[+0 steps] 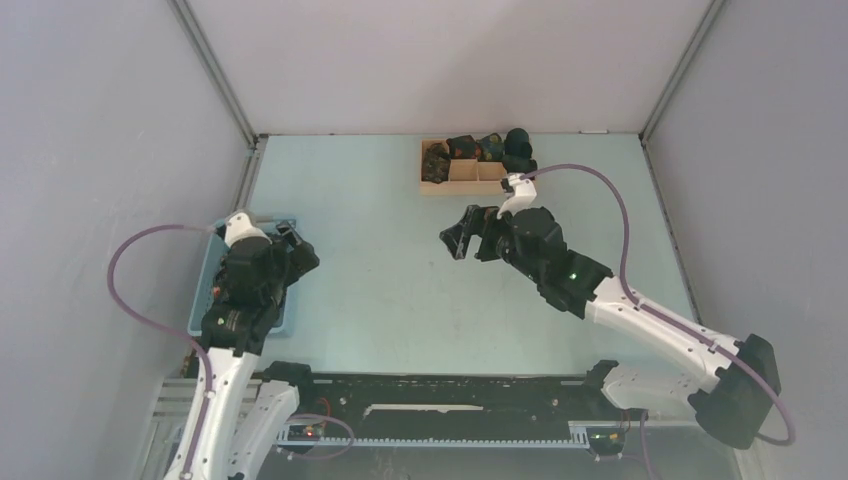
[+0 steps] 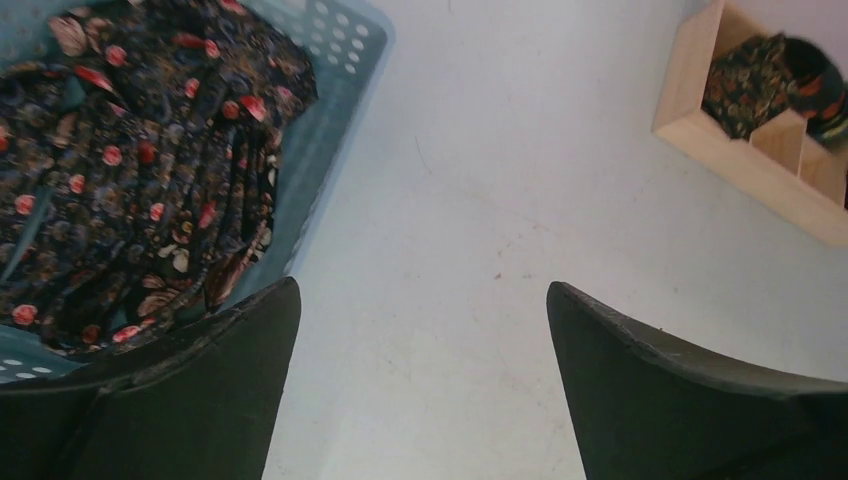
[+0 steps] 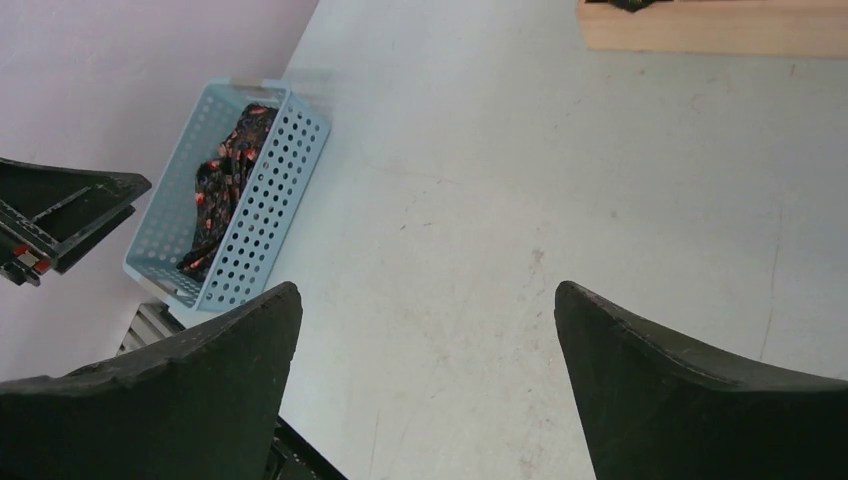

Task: Roll the ties
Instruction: Pick up the tie from the bin.

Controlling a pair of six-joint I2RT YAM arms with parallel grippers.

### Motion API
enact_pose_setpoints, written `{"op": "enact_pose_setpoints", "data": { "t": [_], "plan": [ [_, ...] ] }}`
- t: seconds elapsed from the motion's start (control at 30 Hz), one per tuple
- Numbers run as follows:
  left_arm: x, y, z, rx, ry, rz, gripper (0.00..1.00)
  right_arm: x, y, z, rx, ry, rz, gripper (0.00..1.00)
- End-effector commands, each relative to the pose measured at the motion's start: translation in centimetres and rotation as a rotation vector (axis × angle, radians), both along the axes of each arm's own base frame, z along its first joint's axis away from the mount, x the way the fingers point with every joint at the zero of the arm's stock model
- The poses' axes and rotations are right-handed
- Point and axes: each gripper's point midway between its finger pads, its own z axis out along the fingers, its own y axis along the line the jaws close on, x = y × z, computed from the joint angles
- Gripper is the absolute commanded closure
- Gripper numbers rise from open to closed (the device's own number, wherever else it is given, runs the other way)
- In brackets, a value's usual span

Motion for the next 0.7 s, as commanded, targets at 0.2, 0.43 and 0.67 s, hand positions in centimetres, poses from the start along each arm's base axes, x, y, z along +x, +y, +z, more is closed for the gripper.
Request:
{"op": "enact_pose_setpoints", "data": {
  "t": [0.2, 0.43, 0.67],
  "plan": [
    [-0.4, 4.7, 2.2, 0.124, -0.037, 0.232, 0.00, -0.4, -2.2, 3.0, 0.026, -0.107, -0.006, 0.00],
    [-1.4, 8.7, 0.3, 0.108, 0.079, 0.412, 0.00, -1.1, -2.9, 2.3, 0.003, -0.078, -0.008, 0.00],
    [-1.1, 11.9, -3.5, -0.026, 0.171, 0.505, 0.00, -1.2, -2.4, 0.1, -0.033, -0.008, 0.012, 0.00]
  ]
}}
